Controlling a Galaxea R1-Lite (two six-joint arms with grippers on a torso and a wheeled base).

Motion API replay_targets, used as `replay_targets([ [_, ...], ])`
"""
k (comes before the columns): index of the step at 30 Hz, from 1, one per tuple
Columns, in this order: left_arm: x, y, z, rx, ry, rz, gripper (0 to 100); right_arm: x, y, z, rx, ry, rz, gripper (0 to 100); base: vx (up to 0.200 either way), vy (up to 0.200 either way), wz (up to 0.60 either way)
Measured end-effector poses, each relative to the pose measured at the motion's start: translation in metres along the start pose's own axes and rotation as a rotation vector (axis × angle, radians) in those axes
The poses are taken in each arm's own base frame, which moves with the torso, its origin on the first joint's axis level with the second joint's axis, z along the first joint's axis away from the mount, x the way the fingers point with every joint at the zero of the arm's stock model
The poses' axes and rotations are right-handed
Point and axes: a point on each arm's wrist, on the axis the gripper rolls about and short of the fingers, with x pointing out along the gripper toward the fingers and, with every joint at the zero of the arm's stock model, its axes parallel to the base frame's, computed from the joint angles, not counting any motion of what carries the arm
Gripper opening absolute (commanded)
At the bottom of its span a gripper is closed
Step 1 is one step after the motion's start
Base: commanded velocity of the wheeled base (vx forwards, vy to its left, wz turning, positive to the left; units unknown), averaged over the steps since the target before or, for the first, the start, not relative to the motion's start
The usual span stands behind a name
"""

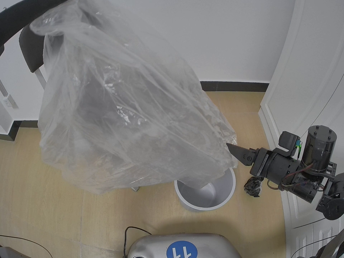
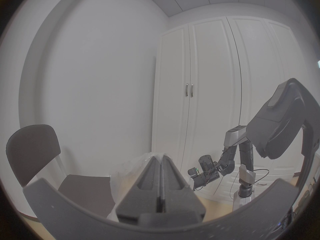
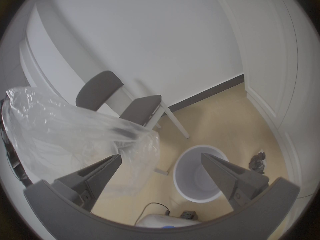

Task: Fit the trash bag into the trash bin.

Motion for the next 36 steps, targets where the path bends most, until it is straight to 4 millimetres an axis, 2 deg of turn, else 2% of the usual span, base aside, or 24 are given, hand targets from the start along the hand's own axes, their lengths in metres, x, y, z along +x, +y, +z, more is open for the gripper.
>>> replay_targets([
  [4,0.0,0.0,0.001,0.0,-0.01,-0.001,0,0.009,0.003,0.001,0.03,-0.011,0.063,100,0.0,0.0,0.0],
  [5,0.0,0.0,0.001,0.0,-0.012,-0.001,0,0.011,0.003,0.0,0.033,-0.006,0.072,0,0.0,0.0,0.0],
  [13,0.0,-0.001,0.0,-0.002,-0.01,-0.003,0,0.019,-0.002,-0.008,0.034,0.03,0.061,0,0.0,0.0,0.0],
  [19,-0.001,0.001,-0.008,-0.008,0.025,0.025,0,0.016,-0.002,-0.007,0.033,0.025,0.059,0,0.0,0.0,0.0],
  [36,-0.004,0.009,-0.069,-0.005,0.309,0.173,0,0.002,0.001,0.014,0.026,-0.074,0.049,0,0.0,0.0,0.0],
])
